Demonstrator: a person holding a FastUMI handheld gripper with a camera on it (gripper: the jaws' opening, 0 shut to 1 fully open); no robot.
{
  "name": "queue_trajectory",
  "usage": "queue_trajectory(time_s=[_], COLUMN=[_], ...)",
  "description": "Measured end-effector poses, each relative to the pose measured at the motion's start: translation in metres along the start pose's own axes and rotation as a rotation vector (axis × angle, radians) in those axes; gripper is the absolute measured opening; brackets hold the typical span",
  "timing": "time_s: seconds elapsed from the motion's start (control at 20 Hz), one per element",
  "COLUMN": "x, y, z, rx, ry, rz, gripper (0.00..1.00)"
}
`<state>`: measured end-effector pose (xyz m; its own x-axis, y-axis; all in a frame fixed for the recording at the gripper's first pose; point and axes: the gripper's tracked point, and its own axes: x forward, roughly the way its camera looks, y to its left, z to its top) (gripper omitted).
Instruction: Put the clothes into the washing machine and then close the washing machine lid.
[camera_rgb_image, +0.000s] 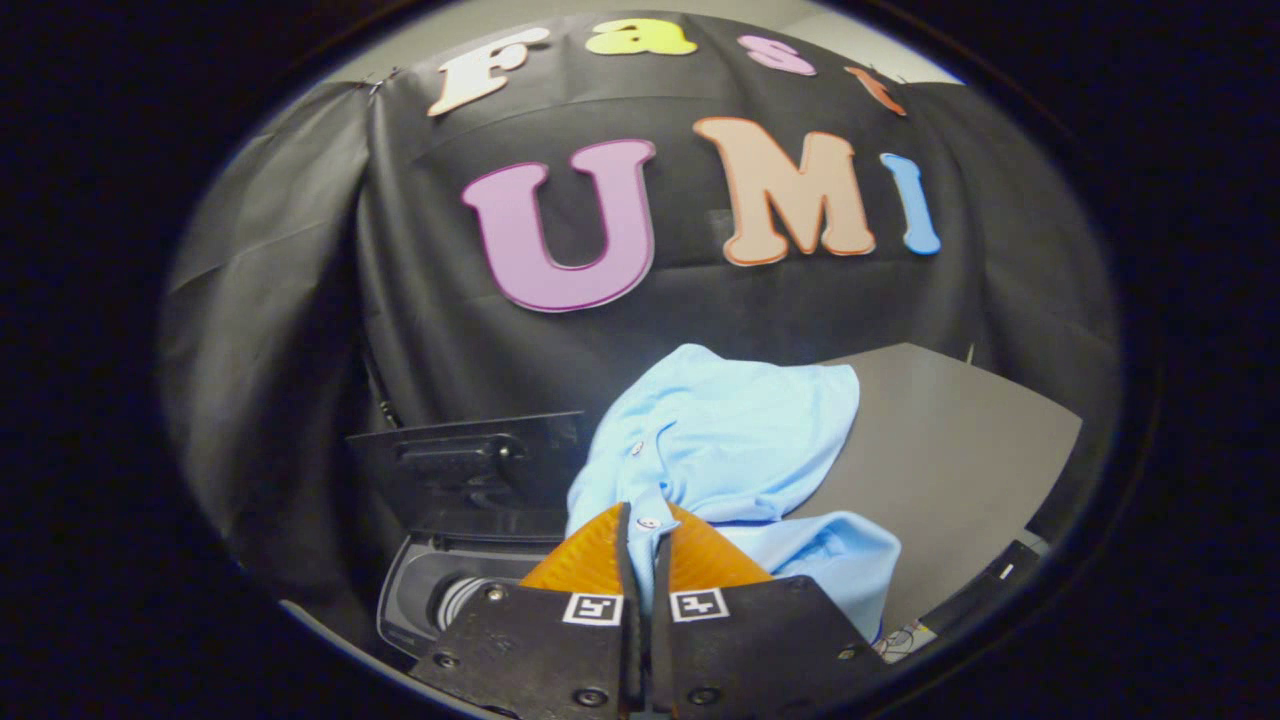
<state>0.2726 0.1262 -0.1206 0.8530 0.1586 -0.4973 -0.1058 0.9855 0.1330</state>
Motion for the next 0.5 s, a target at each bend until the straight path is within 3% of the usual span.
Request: queue_trajectory(time_s=[0.35, 0.5], x=[0.05, 0.072], y=[0.119, 0.144], z=[-0.082, -0.127], rx=[-0.212, -0.183], ry=[0.165, 0.239], rz=[0.168, 0.225], gripper=[0.03, 0.03])
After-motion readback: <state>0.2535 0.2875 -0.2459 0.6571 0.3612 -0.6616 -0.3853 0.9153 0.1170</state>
